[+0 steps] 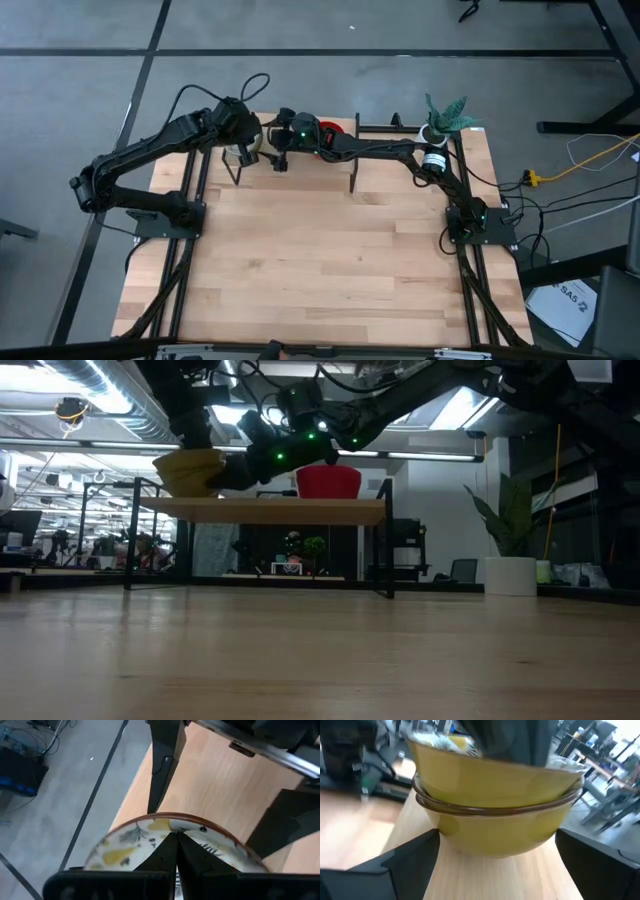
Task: Pick & Place Mini bowls
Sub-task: Adjust the white patterned bowls on the shelf
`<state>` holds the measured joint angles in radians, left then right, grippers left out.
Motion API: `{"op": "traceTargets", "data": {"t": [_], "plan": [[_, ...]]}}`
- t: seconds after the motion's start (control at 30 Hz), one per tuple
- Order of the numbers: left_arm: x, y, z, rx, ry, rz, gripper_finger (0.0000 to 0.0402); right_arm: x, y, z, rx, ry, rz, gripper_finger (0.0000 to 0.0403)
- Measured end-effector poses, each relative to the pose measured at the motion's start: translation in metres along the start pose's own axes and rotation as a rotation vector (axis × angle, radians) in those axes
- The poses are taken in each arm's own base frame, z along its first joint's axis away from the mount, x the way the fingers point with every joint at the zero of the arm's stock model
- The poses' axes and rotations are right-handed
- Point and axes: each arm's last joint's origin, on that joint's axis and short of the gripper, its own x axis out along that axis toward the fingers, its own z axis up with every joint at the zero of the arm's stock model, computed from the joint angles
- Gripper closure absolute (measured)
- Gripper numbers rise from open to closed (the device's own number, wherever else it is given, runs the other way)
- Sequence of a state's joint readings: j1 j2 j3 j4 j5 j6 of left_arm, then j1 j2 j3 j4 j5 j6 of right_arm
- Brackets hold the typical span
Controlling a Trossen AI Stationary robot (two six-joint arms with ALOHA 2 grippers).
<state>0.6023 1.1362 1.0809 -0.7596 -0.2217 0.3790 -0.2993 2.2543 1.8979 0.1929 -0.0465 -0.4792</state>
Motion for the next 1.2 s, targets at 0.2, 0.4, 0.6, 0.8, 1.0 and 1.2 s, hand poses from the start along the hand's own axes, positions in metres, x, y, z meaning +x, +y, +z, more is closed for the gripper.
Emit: {"op": "traceTargets", "data": {"t": [0.2,0.4,0.6,0.8,1.0,1.2], "plan": [[0.0000,0.0002,-0.0002,0.000,0.003,0.005,0.0399,-0.0001,-0.0015,0.0034,0.135,-0.037,-0.013,0.0013],[0.0000,0.0001,-0.0001,0.000,0.000,-0.002,0.0399,-0.0002,-0.0015,0.0038,0.242,-0.037,-0.014,0.0013],[0.0000,-0.0020,0.0018,-0.001,-0.038,-0.073,0.0399,-0.0004,0.0011,0.0000,0.313,0.015,-0.009,0.0014],[0.0000,-0.0024,0.0019,-0.001,-0.041,-0.082,0.0400,-0.0005,0.0017,-0.0008,0.325,0.033,-0.011,0.0014],[0.0001,-0.0021,0.0015,0.000,-0.033,-0.068,0.0400,-0.0021,0.0007,0.0009,0.324,0.050,-0.044,0.0014],[-0.0008,-0.0040,0.0017,0.011,-0.017,-0.034,0.0399,-0.0046,-0.0006,0.0030,0.334,0.066,-0.048,0.0014]]}}
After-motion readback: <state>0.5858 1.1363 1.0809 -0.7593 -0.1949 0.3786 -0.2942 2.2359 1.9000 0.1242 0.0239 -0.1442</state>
